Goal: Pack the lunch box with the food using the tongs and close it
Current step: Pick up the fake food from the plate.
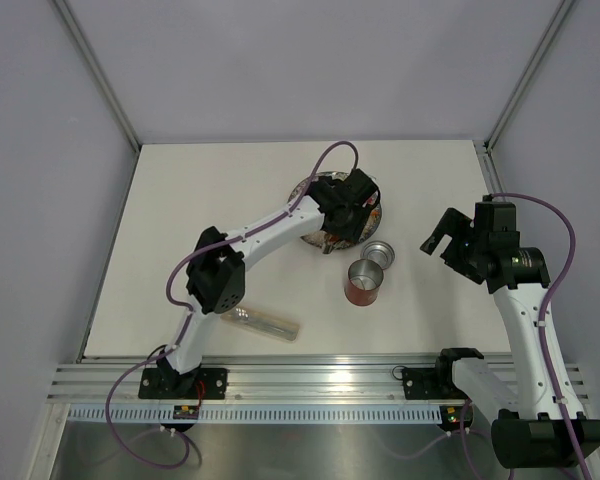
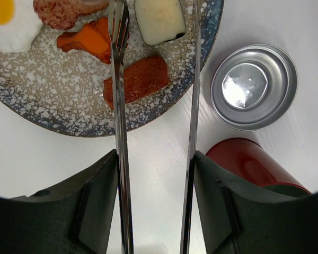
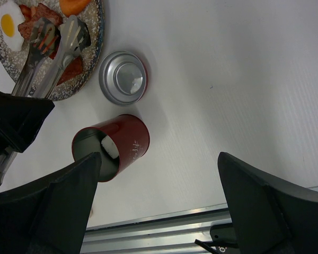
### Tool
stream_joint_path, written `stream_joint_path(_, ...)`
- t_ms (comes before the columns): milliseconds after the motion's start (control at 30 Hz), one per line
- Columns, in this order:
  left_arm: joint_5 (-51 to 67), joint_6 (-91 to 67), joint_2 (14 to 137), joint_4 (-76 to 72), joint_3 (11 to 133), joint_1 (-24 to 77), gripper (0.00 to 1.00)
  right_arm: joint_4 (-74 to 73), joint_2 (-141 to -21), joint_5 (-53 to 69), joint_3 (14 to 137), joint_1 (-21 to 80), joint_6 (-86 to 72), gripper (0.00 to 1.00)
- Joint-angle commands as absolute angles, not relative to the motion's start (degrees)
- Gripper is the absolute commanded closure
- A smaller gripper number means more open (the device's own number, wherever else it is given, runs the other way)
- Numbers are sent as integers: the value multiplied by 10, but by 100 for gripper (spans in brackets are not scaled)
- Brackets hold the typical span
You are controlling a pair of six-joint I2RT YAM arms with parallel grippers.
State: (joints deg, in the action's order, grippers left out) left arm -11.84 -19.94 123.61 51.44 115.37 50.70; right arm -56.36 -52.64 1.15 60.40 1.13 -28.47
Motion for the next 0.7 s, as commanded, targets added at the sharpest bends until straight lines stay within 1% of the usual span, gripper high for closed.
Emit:
stream_joint_path(0,-128,-200,1241,512,1158,509,42,-548,-520,19,603,13,-281,0)
stream_joint_path(267,-128,-201,1247,518,1154,510,44,-548,-519,19,601,13,-282,1)
stream_joint_path(433,-130,-203,1245,524,1158,511,47,-549,-519,19,602,12,-284,1)
stream_joint_path(667,-131,-198,1241,523,1159,518,46,-550,-514,20,599,13,-286,1)
